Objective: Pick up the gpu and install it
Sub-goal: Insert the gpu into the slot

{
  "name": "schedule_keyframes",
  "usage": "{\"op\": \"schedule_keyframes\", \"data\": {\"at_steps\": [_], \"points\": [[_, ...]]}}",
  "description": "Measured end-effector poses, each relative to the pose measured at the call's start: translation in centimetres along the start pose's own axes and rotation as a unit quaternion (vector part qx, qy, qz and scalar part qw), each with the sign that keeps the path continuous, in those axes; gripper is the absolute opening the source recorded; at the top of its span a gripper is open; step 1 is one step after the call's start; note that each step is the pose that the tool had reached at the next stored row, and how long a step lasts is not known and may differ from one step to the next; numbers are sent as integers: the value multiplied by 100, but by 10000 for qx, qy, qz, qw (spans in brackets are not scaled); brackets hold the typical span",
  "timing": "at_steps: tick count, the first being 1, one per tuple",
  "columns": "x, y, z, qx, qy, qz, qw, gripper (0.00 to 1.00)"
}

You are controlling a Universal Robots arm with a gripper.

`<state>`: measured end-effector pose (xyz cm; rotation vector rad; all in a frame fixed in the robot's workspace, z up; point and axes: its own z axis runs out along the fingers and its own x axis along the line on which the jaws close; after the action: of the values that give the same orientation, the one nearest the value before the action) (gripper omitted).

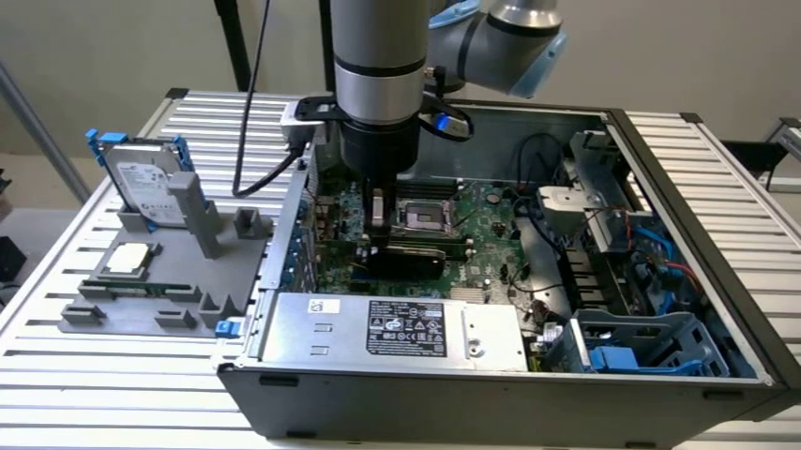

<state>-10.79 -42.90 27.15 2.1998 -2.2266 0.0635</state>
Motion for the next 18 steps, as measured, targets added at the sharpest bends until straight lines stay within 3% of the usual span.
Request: {"op": "schedule_keyframes", "data": {"at_steps": [11,13,15,18], "points": [[-2,7,58,0,0,0,10000,11],[-2,5,-1,7,-14,2,10000,11],[4,4,-103,-4,1,1,10000,11],[8,1,-224,-5,0,0,10000,11]]}}
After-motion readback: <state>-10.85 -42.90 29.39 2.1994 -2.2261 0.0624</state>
